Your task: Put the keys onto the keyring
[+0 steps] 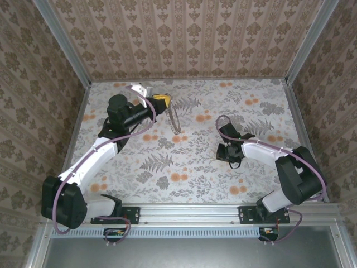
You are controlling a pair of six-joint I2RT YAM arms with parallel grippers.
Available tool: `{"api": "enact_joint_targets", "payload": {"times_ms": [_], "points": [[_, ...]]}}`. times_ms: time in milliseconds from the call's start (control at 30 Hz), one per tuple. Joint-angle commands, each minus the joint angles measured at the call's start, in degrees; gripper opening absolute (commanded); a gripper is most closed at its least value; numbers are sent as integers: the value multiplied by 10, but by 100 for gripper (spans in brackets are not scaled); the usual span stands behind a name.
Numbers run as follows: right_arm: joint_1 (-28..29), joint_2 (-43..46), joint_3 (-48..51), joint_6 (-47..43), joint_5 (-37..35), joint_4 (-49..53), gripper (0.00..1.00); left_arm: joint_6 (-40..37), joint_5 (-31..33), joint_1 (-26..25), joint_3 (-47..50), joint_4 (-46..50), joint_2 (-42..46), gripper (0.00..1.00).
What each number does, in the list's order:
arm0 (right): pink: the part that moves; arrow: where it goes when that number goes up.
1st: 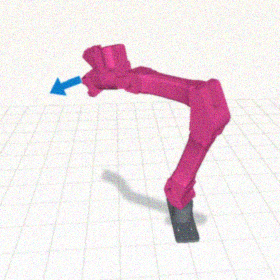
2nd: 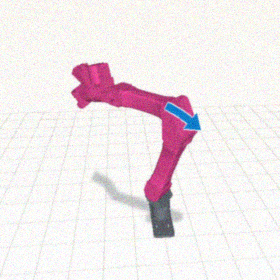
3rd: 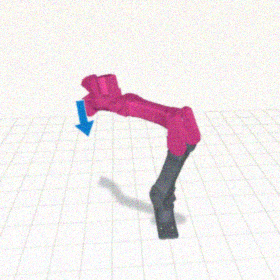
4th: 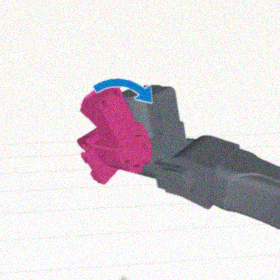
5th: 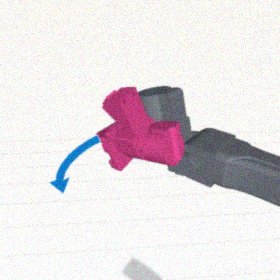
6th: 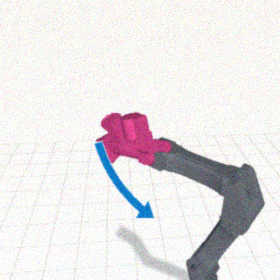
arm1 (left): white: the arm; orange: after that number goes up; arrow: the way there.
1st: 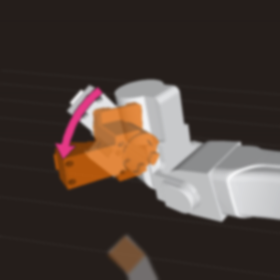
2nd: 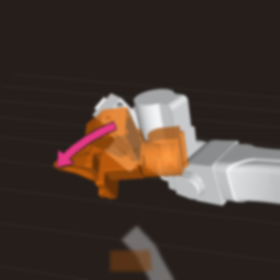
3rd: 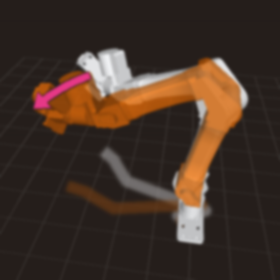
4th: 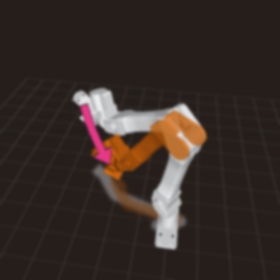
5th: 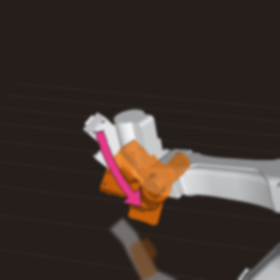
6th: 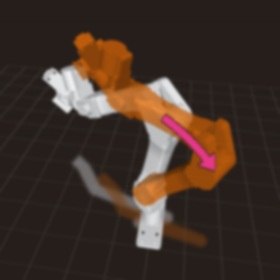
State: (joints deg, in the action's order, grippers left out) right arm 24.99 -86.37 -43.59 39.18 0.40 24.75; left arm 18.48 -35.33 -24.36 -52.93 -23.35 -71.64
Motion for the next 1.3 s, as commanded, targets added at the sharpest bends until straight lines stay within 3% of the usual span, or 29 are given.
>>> {"api": "enact_joint_targets", "payload": {"times_ms": [0, 267, 633, 1267], "points": [[-4, -8, -1, -11, -16, 0, 30, 12, -7, -3, -27, -34, -2, 0], [13, 5, -20, -80, -50, 30, 27, 9, -7, -4, -31, -30, -3, 0], [57, -16, -50, -154, -99, 57, 39, 9, -7, -5, -33, -27, -3, 0], [81, -87, -97, -164, -143, 84, 30, 9, -5, -6, -33, -28, -1, 0]]}}
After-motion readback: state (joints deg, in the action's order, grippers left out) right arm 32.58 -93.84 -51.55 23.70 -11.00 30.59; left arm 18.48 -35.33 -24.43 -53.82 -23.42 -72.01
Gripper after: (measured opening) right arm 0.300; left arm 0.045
